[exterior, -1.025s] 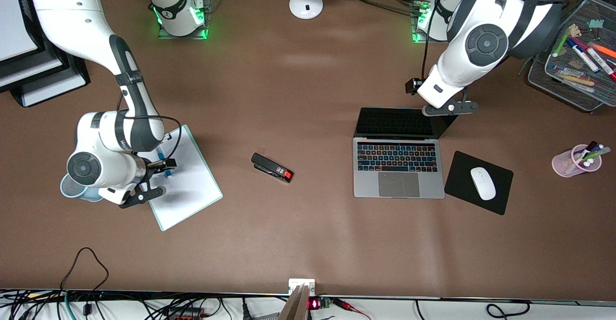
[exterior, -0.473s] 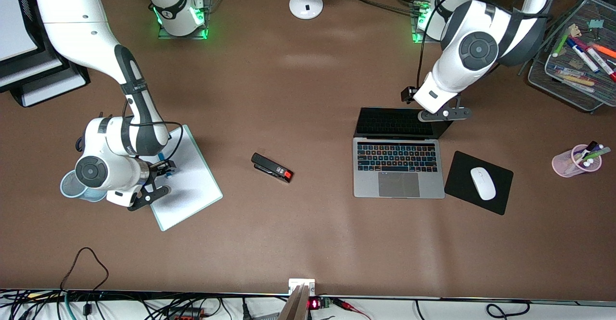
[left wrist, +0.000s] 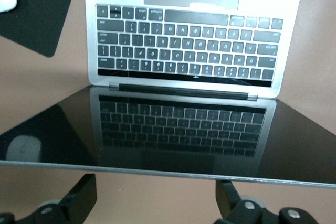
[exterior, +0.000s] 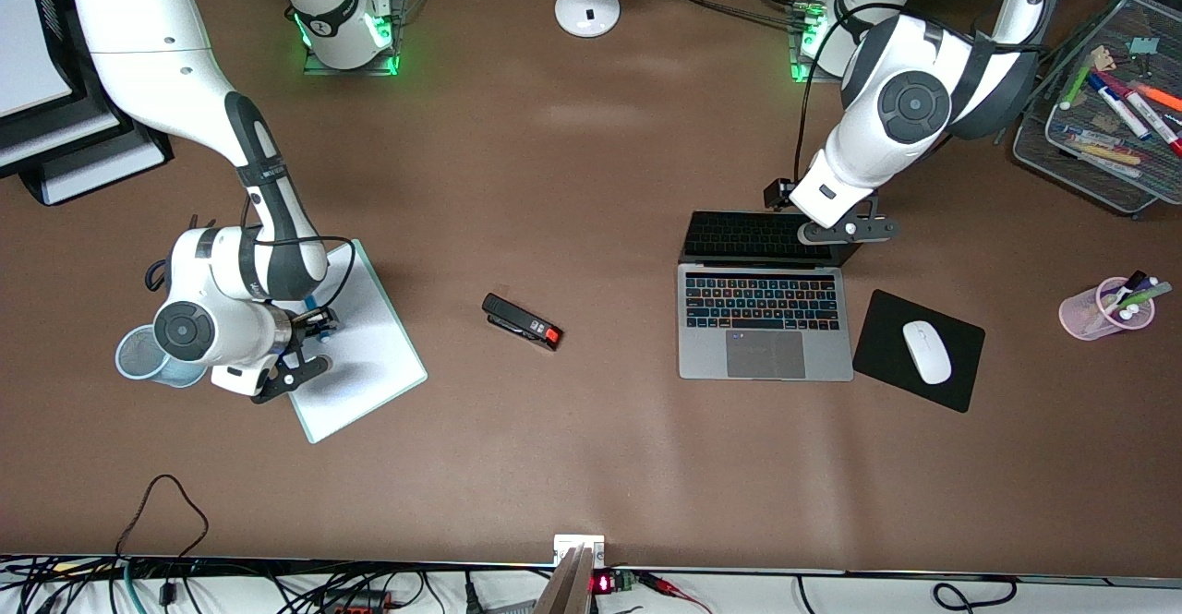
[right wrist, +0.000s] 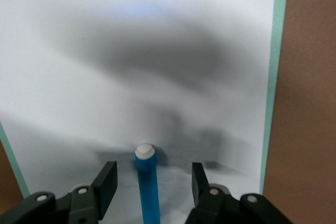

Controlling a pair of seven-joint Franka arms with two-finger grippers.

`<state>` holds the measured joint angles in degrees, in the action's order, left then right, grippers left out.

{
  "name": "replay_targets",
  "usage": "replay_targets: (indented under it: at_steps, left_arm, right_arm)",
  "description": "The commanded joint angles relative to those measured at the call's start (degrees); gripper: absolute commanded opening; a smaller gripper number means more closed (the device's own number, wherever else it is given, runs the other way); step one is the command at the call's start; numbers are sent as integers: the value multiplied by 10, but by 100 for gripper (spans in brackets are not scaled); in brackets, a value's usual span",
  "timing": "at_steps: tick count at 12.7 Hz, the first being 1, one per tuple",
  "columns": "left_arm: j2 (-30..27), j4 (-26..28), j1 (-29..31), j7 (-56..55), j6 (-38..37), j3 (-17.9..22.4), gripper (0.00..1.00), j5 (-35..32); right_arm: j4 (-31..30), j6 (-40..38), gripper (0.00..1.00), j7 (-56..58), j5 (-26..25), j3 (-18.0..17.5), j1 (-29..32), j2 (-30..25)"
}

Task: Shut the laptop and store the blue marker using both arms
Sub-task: 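Grasp the blue marker with the right gripper while the left gripper presses the lid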

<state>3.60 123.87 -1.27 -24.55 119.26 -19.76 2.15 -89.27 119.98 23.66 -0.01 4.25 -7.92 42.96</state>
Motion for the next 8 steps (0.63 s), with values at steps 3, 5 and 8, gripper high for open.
replay_targets:
  at_steps: [3,5,8]
  left_arm:
    - [25,-20,9,4,50,-5,100,4]
    - [44,-22,9,4,85,-2,100,3]
    - [80,-48,10,3,112,0,100,3]
  right_arm:
    - [-13,7,51,2,-2,-2,0,-3]
    - [-13,7,45,2,-2,-1,-1,-2]
    - [-13,7,35,1,-1,-2,-2,-2]
